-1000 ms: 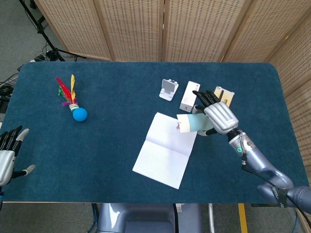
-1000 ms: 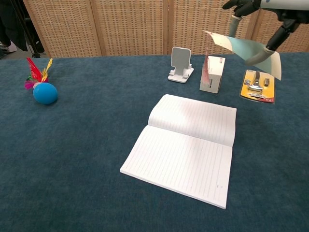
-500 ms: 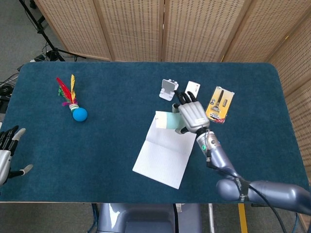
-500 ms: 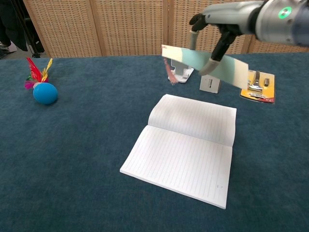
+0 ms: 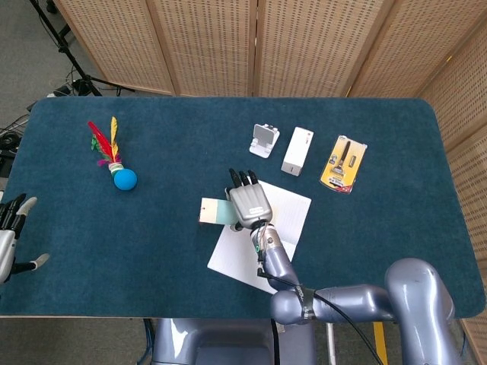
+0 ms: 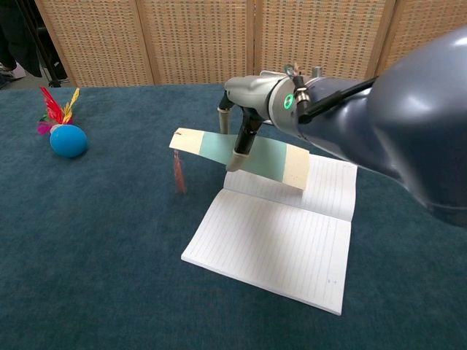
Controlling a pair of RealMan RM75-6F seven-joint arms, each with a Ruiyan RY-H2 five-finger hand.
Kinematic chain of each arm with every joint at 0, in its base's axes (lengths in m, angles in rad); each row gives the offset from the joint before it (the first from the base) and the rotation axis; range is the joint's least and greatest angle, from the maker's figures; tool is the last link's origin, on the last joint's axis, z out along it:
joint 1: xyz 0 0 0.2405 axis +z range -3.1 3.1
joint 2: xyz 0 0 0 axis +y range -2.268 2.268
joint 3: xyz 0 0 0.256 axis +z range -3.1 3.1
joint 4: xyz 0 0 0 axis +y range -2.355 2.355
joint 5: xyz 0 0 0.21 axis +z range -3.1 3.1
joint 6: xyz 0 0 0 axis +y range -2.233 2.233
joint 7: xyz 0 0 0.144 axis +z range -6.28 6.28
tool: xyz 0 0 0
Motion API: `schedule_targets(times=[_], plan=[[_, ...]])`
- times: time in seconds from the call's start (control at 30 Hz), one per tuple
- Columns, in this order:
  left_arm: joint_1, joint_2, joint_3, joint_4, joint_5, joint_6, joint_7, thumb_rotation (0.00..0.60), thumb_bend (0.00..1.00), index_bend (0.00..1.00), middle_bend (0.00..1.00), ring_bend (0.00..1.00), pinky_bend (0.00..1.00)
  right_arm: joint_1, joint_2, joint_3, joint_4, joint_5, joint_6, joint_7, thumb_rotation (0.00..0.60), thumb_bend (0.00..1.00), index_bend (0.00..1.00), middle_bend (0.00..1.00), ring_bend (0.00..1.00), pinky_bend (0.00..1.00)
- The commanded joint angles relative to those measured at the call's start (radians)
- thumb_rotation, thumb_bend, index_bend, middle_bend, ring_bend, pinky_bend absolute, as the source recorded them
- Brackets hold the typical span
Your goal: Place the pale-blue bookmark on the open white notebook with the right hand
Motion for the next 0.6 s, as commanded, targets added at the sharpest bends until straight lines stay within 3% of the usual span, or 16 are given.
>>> schedule_targets(times=[0.03,0.37,0.6], plan=[[-0.007,-0.001,-0.005,0.008,-0.018,-0.019,-0.002,0.6,0.0,0.0,0.0,0.0,0.0,0.014,-0.039,0.019,0.029,0.044,0.02,-0.025,0.6,0.4,0.55,0.0,0.0,0.0],[-0.006,0.004,-0.008,0.009,-0.02,-0.017,-0.018,0.6,0.0,0.0,0.0,0.0,0.0,0.019,-0.137,0.047,0.05,0.091,0.103,-0.054,0.6,0.47,0.55,0.0,0.0,0.0],[-0.006,0.006,-0.01,0.009,-0.026,-0.018,-0.024,0.6,0.0,0.0,0.0,0.0,0.0,0.035,-0.183,0.085,0.083,0.214,0.169,-0.186,0.6,0.47,0.55,0.0,0.0,0.0]])
